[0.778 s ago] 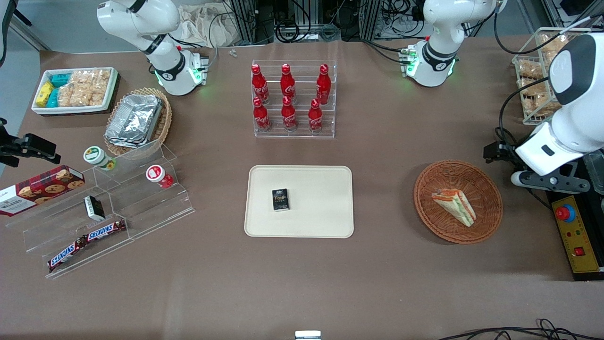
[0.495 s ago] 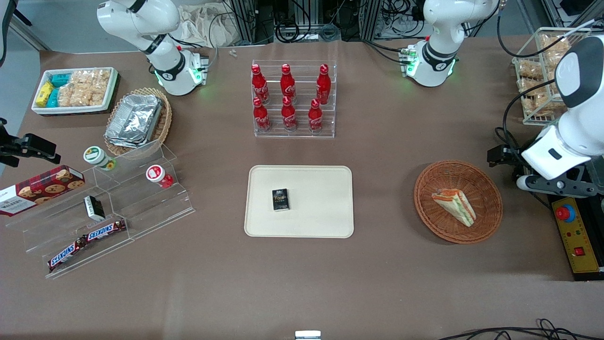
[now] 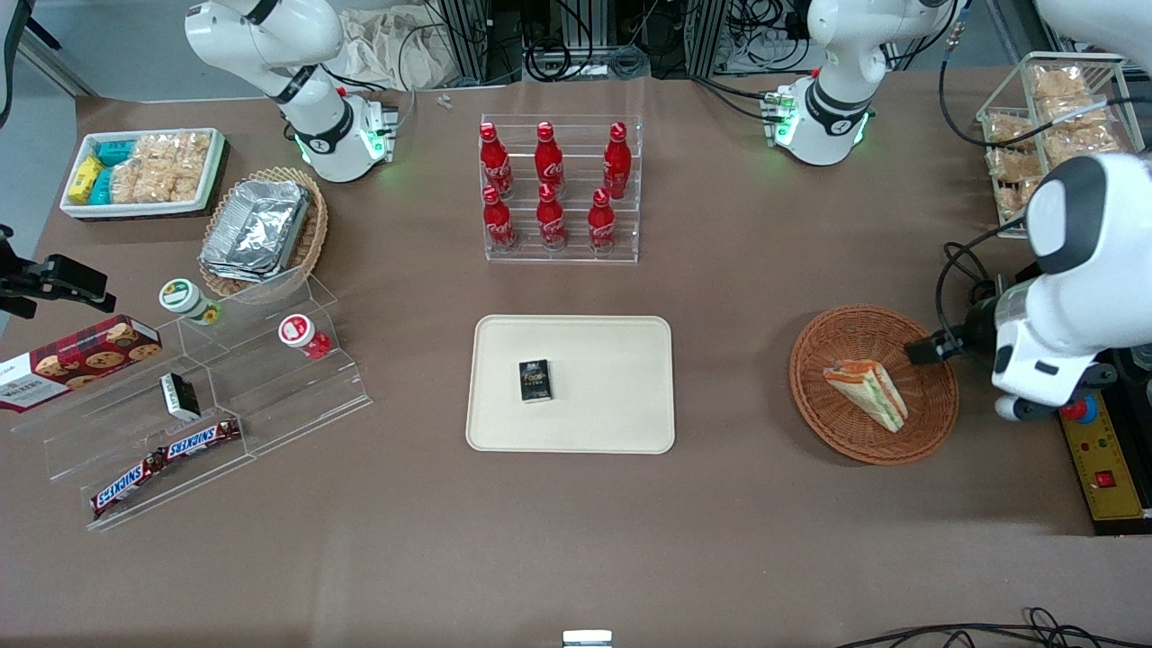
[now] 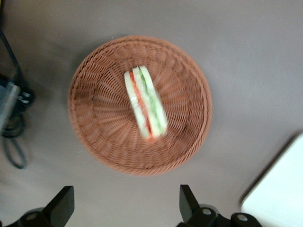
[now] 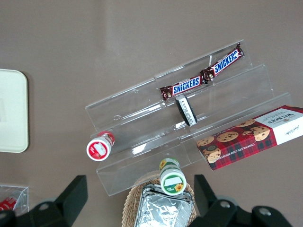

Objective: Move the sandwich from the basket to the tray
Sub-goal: 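Move the left gripper over the sandwich in the wicker basket and lower it, then close the left gripper on the sandwich wedge and lift it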

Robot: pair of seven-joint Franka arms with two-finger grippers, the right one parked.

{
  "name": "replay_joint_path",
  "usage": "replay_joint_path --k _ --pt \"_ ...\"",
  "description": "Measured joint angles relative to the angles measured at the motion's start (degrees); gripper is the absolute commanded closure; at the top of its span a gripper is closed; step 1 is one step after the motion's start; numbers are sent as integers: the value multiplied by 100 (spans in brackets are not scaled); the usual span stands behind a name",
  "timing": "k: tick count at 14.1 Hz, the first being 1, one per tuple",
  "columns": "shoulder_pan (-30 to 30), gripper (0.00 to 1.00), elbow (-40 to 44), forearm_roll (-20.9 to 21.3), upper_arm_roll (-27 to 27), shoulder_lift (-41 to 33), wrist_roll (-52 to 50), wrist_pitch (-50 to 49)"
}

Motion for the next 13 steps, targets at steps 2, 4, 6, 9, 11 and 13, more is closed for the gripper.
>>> replay_joint_path --k 2,4,6,9,11,13 --pt "-16 0 -368 53 -2 134 -645 690" --pt "-43 0 -683 281 -5 298 -1336 1184" --pt "-66 0 -829 455 -11 480 -1916 1437" --pt "-87 0 -861 595 -15 672 -2282 1506" --pt "-93 0 -865 643 -15 747 -2461 1512" --pt "-93 0 -897 692 -15 837 -2551 1512"
